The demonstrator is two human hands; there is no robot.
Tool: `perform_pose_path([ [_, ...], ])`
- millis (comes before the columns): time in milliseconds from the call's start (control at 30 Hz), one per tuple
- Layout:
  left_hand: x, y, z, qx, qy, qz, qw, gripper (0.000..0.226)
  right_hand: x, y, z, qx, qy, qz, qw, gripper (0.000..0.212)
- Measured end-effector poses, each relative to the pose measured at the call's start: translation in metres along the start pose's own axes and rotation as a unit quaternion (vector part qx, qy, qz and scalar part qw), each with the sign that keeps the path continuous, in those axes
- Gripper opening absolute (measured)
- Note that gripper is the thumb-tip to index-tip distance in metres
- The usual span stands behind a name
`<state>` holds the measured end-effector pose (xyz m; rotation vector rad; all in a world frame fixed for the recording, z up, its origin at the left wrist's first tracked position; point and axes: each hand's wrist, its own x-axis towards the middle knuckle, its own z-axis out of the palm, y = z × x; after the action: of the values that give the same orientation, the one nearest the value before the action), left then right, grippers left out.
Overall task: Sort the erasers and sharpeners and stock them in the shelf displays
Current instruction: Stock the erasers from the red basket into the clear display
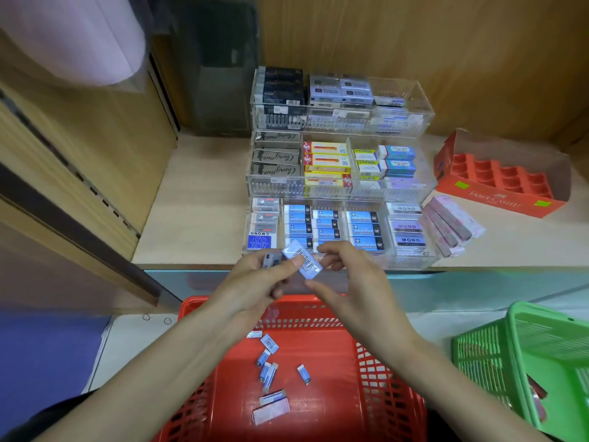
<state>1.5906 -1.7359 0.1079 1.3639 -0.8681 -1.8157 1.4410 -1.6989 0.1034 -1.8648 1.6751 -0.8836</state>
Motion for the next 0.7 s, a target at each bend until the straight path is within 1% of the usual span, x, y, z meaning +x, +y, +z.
perform_pose_path([
  [100,0.000,0.001,0.001,-0.016,-0.010,-0.012,1.000,0.012,0.002,0.003,0.005,-0.040,0.010,-0.031,0.999,0.034],
  [167,0.000,0.002,0.000,-0.012,-0.020,-0.011,1.000,0.006,0.002,0.003,0.006,-0.050,0.020,-0.051,0.997,0.029],
  [200,0.001,0.002,-0.002,0.001,-0.026,-0.004,1.000,0.016,0.001,0.003,0.005,-0.029,0.026,-0.043,0.998,0.028],
  [233,0.001,0.002,-0.003,0.020,-0.030,0.010,0.999,0.028,0.001,0.002,0.003,0.014,0.030,-0.017,0.999,0.025],
  [267,0.001,0.003,-0.004,0.044,-0.028,0.029,0.998,0.037,0.002,0.000,0.000,0.080,0.022,0.022,0.996,0.020],
  [300,0.000,0.003,-0.004,0.067,-0.023,0.044,0.997,0.041,0.004,-0.001,-0.004,0.153,0.005,0.068,0.986,0.018],
  [333,0.001,0.004,-0.005,0.082,-0.021,0.054,0.995,0.041,0.005,-0.002,-0.007,0.215,-0.006,0.113,0.970,0.023],
  [400,0.000,0.005,-0.004,0.092,-0.021,0.064,0.994,0.028,0.007,-0.001,-0.010,0.306,-0.015,0.177,0.935,0.036],
  [467,-0.001,0.006,-0.004,0.099,-0.027,0.072,0.992,0.016,0.007,-0.002,-0.009,0.360,-0.027,0.191,0.913,0.042],
  [533,-0.001,0.008,-0.004,0.101,-0.028,0.078,0.991,0.013,0.006,-0.002,-0.009,0.378,-0.026,0.189,0.906,0.043],
  [567,-0.001,0.008,-0.004,0.098,-0.026,0.081,0.992,0.012,0.007,-0.002,-0.010,0.371,-0.022,0.182,0.910,0.038],
  [600,-0.001,0.008,-0.003,0.093,-0.019,0.081,0.992,0.011,0.007,-0.002,-0.011,0.350,-0.016,0.161,0.923,0.028],
  [633,0.000,0.008,-0.003,0.087,-0.012,0.078,0.993,0.010,0.007,-0.001,-0.013,0.313,-0.015,0.127,0.941,0.013],
  [667,0.001,0.008,-0.003,0.082,-0.010,0.077,0.994,0.010,0.006,0.001,-0.014,0.246,-0.011,0.081,0.966,0.014],
  [700,0.002,0.008,-0.002,0.078,-0.012,0.075,0.994,0.010,0.006,0.005,-0.015,0.151,0.000,0.021,0.988,0.026],
])
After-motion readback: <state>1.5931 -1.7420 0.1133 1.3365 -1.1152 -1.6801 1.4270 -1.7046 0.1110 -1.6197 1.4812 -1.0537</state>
